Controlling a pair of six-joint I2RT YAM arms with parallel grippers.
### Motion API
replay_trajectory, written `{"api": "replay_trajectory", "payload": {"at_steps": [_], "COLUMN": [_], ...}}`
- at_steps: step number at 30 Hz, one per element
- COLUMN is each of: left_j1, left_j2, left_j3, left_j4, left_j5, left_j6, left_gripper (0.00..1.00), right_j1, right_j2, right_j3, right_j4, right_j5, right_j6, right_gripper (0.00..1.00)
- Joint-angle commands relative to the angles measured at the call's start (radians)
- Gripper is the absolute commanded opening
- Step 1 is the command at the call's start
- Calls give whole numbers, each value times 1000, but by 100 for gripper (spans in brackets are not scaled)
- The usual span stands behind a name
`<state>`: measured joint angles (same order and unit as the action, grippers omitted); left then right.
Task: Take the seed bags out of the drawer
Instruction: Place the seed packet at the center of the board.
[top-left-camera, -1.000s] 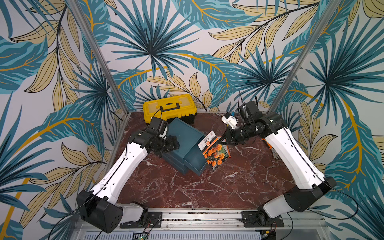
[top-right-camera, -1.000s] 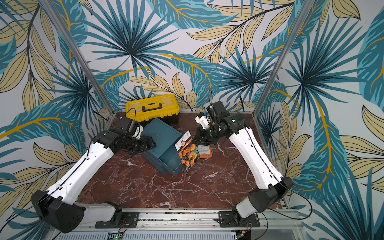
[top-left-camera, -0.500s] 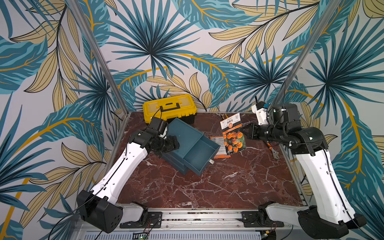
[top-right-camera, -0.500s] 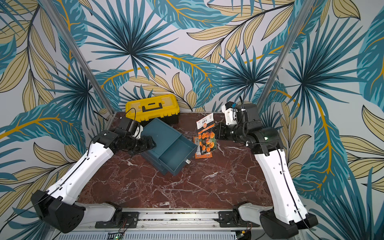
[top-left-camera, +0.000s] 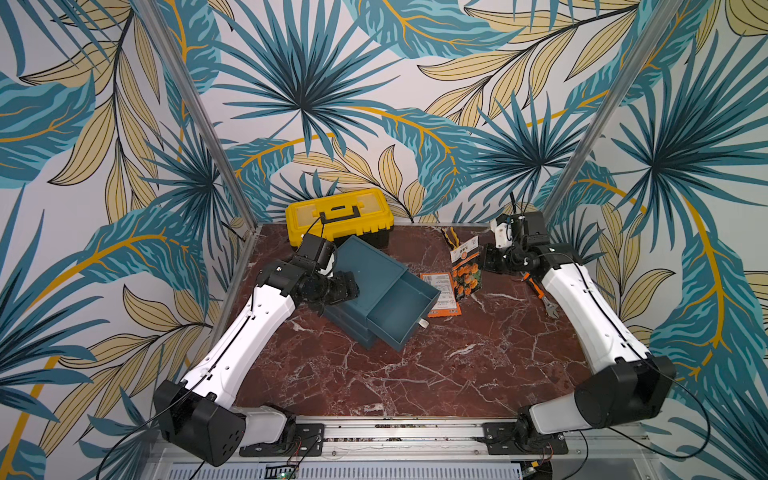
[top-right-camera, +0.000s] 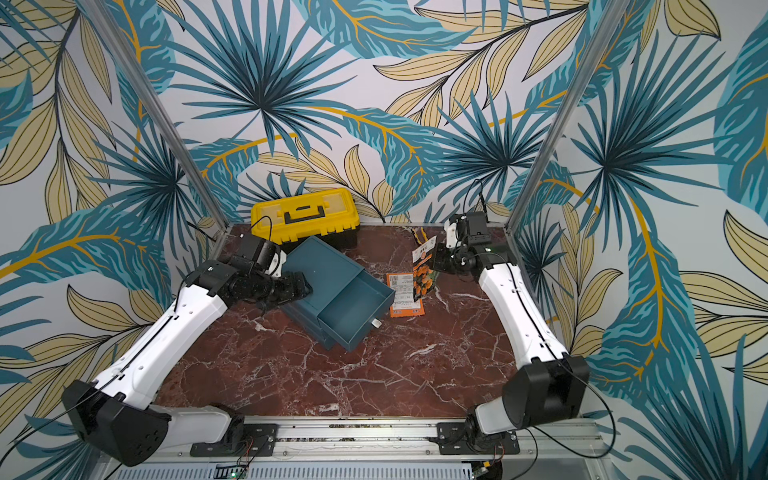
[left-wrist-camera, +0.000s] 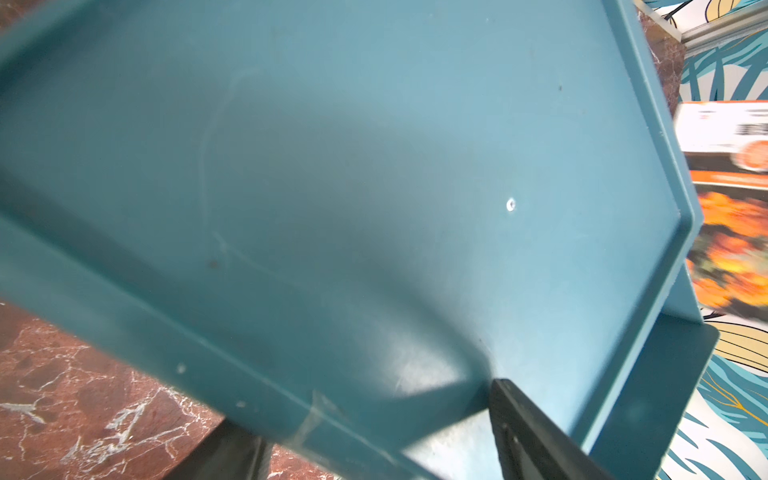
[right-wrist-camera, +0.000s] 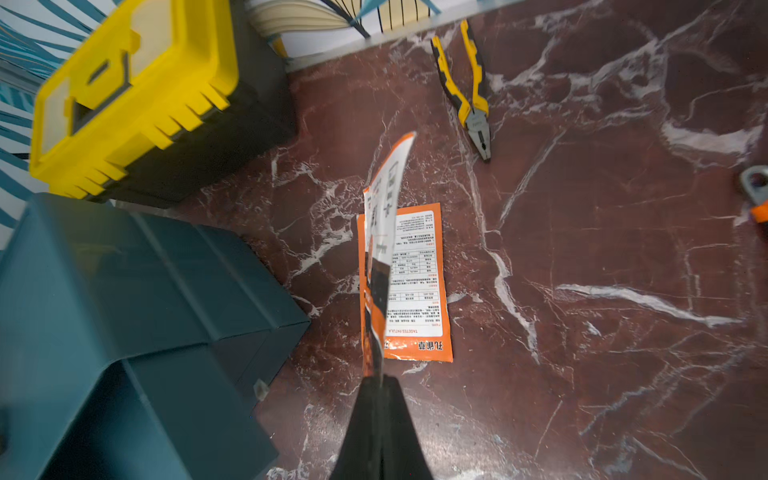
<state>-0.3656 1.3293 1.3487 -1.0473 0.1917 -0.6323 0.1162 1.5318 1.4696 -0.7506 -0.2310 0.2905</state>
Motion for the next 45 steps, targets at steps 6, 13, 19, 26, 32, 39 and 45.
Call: {"api": "replay_trajectory", "payload": {"at_steps": [6, 13, 19, 26, 32, 39, 45], "left_j1": [-3, -3, -3, -3, -3, -3, -3], "left_j2": [-13, -16, -17, -14, -12, -9, -8], "left_j3": [4, 3, 2, 3, 0, 4, 8], "left_j4": [35, 37, 36, 37, 37, 29, 19], "left_j5": [43, 47, 51, 47, 47, 42, 35], "left_j6": [24, 26, 27, 26, 25, 30, 33], "left_gripper": [84, 84, 84, 84, 84, 84, 84], "right_j1": [-34, -63, -93, -110, -113, -115, -115], "right_j2": [221, 325, 358, 385, 432, 478, 517], "right_j3": [43, 45, 6, 3, 19, 49, 81], "right_j4": [128, 138, 142, 108, 65, 33, 10], "right_j5": [-136, -180, -173, -167, -79, 15, 51], "right_j6": [-28, -40, -64, -94, -108, -131, -149], "right_gripper": [0, 0, 0, 0, 0, 0, 0]}}
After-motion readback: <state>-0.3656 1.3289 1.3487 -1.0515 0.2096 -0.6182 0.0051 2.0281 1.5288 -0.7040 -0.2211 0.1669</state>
